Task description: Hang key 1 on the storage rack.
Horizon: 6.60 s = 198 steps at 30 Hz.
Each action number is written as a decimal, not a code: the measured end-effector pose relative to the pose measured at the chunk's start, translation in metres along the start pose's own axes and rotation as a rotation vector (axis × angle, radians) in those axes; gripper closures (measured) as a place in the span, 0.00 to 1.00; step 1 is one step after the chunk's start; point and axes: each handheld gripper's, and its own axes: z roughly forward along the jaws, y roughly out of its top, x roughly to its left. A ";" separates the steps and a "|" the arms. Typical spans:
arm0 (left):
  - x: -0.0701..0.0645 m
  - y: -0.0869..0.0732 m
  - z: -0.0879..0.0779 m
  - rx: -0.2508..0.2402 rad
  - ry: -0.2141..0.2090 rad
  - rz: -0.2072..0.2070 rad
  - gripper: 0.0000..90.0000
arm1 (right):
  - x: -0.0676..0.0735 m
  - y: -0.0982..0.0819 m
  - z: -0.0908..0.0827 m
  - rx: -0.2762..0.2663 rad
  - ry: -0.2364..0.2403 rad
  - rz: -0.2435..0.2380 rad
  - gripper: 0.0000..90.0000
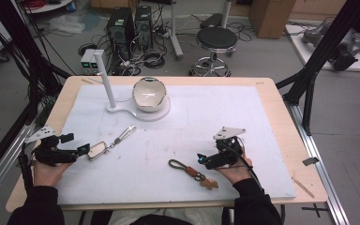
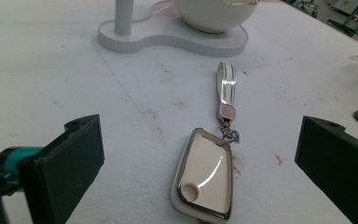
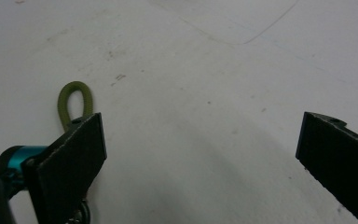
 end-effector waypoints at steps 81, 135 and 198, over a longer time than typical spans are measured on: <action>-0.004 0.000 0.001 -0.012 -0.018 0.028 0.02 | 0.046 0.007 0.013 0.222 0.168 -0.168 0.84; -0.009 0.001 -0.005 0.004 0.007 0.093 0.02 | 0.057 0.162 0.025 -0.032 0.150 -0.213 0.84; -0.009 0.001 -0.004 -0.011 -0.004 0.098 0.02 | 0.078 0.312 0.095 -0.016 0.165 -0.243 0.84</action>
